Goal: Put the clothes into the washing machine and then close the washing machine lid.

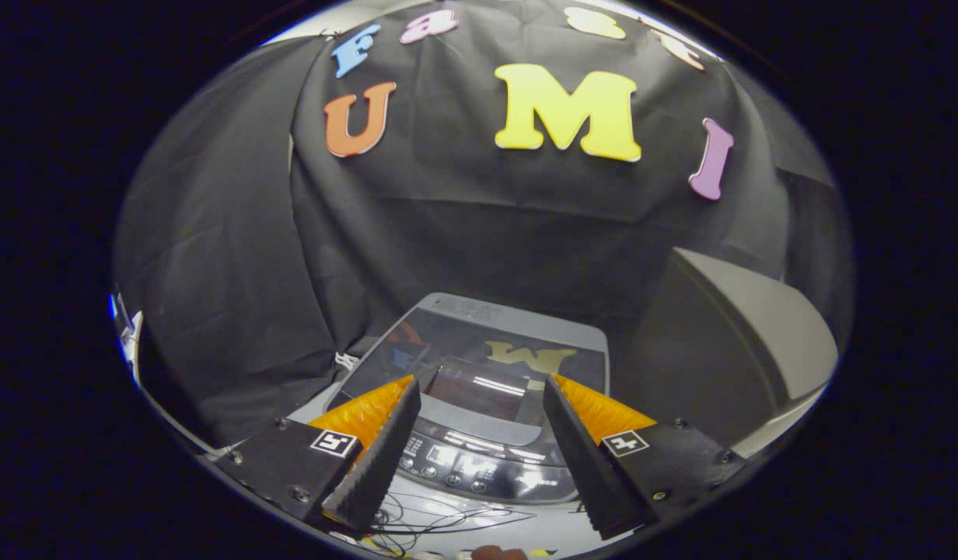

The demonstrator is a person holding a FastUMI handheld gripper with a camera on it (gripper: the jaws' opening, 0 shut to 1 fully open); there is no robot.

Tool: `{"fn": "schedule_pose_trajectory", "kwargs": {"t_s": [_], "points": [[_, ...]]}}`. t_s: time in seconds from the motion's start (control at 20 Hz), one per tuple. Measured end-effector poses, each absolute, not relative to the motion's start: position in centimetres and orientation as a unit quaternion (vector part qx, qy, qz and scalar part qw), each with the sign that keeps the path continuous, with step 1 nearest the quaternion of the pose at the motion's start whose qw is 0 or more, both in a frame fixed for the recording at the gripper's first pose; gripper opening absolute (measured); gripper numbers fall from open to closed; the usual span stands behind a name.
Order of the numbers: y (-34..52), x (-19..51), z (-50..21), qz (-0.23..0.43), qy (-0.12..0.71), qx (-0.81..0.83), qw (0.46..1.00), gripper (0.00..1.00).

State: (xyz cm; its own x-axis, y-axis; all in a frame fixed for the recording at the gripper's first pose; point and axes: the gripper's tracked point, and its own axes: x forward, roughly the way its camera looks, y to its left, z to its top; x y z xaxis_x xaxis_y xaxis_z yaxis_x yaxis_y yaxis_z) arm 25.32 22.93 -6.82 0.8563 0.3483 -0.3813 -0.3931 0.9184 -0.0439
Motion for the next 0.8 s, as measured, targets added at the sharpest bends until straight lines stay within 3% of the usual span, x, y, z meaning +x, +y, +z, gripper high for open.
{"fn": "schedule_pose_trajectory", "kwargs": {"t_s": [0.8], "points": [[-2.8, -2.1, -2.0, 0.066, 0.093, 0.01, 0.993, 0.99]]}}
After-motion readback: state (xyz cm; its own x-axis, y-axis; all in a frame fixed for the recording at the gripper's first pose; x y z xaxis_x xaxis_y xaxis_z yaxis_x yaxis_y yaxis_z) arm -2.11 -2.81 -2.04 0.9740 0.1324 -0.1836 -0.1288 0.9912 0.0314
